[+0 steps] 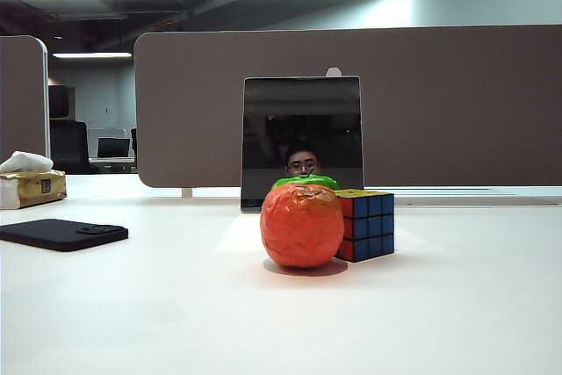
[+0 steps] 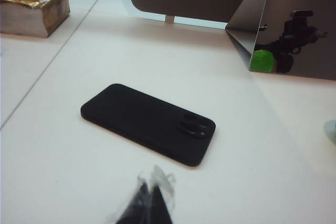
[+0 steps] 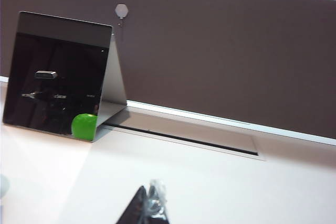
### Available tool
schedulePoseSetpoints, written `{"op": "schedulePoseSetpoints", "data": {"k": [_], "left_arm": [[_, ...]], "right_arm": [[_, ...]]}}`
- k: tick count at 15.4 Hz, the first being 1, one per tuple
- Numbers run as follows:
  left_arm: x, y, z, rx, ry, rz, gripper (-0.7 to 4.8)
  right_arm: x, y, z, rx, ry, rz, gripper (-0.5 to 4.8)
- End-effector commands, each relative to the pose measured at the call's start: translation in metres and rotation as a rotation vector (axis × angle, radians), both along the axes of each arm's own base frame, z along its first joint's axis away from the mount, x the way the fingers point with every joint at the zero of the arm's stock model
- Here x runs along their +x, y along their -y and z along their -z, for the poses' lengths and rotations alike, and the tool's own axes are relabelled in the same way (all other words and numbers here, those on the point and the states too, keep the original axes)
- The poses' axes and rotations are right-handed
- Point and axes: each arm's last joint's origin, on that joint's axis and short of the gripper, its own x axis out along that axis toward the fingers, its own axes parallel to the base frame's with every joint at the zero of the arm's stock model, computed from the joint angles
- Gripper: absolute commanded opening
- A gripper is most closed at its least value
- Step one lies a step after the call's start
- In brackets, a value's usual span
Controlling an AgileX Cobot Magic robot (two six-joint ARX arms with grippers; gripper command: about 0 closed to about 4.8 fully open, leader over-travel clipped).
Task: Move all the fruits on the tabletop near the face of the Rubik's cube that has the color most similar to each fruit.
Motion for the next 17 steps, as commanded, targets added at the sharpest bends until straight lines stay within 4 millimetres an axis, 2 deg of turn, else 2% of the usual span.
{"op": "schedulePoseSetpoints", "data": {"k": [1, 5, 6, 9, 14, 17], "left_arm": [[0.0, 0.0, -0.003, 0.007, 0.031, -0.002, -0.05], [0.0, 0.0, -0.005, 0.002, 0.051, -0.003, -0.05], [0.001, 0.0, -0.006, -0.034, 0.054, 0.003, -0.05], [0.0, 0.0, -0.006, -0.019, 0.057, 0.006, -0.05], [0.001, 0.0, -0.009, 0.026, 0.094, 0.006, -0.05], [0.001, 0.0, -0.017, 0.029, 0.176, 0.006, -0.05]], "right_arm": [[-0.001, 0.001, -0.003, 0.003, 0.046, -0.002, -0.01], [-0.001, 0.001, -0.005, 0.003, 0.069, -0.003, -0.01], [-0.002, 0.009, -0.008, 0.061, 0.094, 0.058, -0.01], [-0.002, 0.009, -0.008, 0.06, 0.089, 0.018, -0.01], [-0.001, 0.009, -0.003, 0.068, 0.037, 0.014, -0.01], [0.001, 0.009, 0.005, 0.077, -0.054, 0.017, -0.01]]}}
